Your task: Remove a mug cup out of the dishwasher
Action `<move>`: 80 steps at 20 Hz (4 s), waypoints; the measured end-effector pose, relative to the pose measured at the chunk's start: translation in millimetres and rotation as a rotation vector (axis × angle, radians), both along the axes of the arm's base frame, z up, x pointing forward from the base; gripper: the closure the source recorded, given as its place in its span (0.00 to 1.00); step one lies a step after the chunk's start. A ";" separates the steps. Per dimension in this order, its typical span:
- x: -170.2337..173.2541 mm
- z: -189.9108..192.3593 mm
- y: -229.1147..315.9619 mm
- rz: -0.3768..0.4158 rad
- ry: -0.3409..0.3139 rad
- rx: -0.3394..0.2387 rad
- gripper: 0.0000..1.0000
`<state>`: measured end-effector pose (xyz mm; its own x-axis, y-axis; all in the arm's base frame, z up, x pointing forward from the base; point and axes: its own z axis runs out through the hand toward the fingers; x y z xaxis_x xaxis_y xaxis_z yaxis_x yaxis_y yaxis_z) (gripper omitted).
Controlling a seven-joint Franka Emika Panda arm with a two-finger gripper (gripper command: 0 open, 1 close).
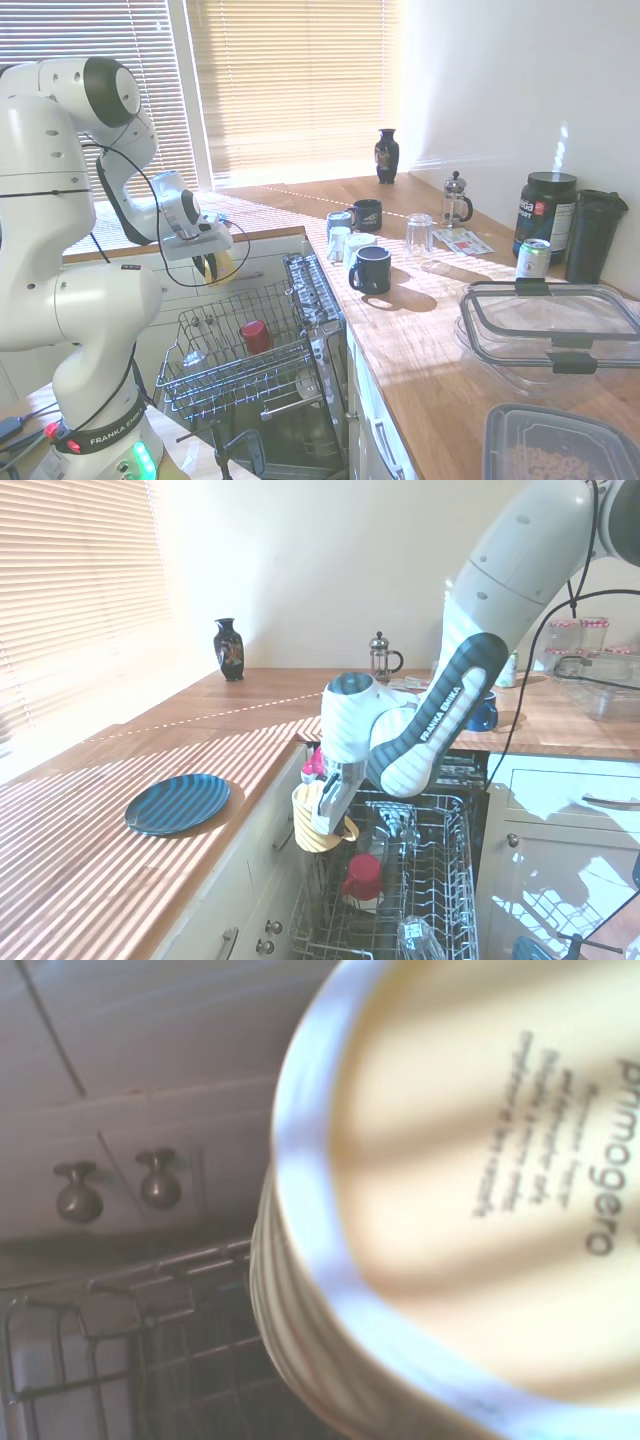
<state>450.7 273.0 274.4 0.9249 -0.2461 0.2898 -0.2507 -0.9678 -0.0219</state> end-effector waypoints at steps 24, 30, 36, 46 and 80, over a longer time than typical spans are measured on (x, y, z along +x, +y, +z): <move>175.5 143.1 15.8 -0.115 -0.035 0.022 1.00; 221.9 149.7 -7.3 -0.156 -0.012 0.018 1.00; 248.4 143.7 -46.8 -0.207 0.001 0.014 1.00; 274.9 128.2 -123.1 -0.302 0.024 0.016 1.00; 293.5 120.2 -190.7 -0.367 0.026 0.029 0.00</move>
<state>744.2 82.3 394.6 0.7804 -0.5705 0.2559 -0.5818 -0.8125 -0.0368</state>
